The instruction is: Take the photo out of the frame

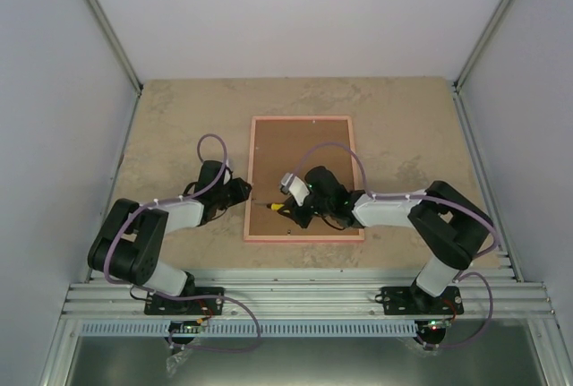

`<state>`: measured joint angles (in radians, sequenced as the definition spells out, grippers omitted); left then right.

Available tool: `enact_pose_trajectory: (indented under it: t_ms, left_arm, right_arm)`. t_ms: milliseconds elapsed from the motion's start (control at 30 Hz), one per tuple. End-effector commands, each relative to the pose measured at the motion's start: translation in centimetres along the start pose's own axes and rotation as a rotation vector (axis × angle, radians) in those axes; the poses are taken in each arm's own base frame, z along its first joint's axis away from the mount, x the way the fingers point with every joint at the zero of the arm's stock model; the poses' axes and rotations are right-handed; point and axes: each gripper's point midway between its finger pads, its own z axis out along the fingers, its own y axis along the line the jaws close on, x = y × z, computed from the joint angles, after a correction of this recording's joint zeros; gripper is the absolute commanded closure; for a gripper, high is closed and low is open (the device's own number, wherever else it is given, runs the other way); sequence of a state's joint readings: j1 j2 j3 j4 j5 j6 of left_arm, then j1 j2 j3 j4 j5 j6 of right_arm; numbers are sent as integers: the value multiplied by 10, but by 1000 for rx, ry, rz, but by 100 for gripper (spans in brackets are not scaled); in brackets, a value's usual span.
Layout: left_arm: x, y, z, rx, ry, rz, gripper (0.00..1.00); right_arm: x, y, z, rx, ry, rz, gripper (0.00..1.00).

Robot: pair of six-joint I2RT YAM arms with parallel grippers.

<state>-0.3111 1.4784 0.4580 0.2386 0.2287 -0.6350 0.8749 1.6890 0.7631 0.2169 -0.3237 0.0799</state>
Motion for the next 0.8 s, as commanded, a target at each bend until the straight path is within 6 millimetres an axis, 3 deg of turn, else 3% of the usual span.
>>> enact_pose_trajectory:
  t_ms: [0, 767]
  left_arm:
    - [5, 4, 4, -12, 28, 12, 74]
    - [11, 4, 11, -4, 71, 18, 83]
  right_arm:
    - [-8, -2, 8, 14, -14, 4, 100]
    - [-23, -18, 10, 163, -114, 99, 100]
